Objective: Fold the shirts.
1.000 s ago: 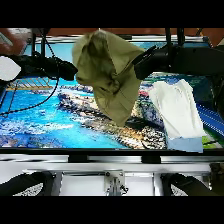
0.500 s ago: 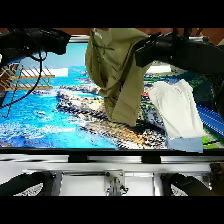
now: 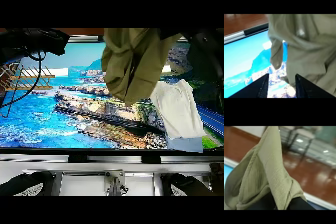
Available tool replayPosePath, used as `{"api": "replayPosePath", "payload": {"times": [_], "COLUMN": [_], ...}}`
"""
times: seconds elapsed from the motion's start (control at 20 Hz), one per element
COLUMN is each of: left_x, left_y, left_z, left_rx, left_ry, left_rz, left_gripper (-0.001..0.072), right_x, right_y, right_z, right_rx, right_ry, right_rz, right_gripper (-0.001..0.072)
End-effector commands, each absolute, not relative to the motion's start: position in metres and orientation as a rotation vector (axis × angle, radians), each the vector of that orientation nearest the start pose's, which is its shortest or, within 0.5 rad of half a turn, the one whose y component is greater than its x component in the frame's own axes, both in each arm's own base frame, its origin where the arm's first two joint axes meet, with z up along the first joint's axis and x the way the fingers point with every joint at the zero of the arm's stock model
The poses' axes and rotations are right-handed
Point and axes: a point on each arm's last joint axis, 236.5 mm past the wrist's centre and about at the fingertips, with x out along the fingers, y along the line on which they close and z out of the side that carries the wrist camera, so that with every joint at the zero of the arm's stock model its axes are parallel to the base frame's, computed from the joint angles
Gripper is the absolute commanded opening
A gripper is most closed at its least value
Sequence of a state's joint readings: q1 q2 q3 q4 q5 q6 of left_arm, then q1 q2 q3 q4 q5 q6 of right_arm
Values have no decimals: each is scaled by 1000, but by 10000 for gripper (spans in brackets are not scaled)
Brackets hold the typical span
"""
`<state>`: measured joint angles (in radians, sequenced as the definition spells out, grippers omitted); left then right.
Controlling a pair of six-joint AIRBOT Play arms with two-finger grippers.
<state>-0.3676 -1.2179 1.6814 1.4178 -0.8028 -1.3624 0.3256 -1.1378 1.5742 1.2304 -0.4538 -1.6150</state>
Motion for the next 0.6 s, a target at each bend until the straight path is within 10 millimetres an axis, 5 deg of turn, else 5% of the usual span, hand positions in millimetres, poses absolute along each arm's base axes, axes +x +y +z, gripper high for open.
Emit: {"api": "replayPosePath", "payload": {"times": [0.0,0.25,0.4,0.55], "left_x": [446,449,452,457], "left_y": [-200,-201,-202,-204], "left_z": [317,313,307,305], "left_rx": [148,145,146,144], "left_ry": [337,345,357,353], "left_rz": [-493,-493,-493,-491], "left_gripper": [422,420,420,420], "right_x": [461,427,406,400], "right_y": [68,10,-13,-5], "right_z": [445,513,537,545], "right_rx": [-526,-561,-539,-431], "right_ry": [-165,-287,-309,-345], "right_rz": [-85,-371,-473,-400], "right_gripper": [66,66,66,67]}}
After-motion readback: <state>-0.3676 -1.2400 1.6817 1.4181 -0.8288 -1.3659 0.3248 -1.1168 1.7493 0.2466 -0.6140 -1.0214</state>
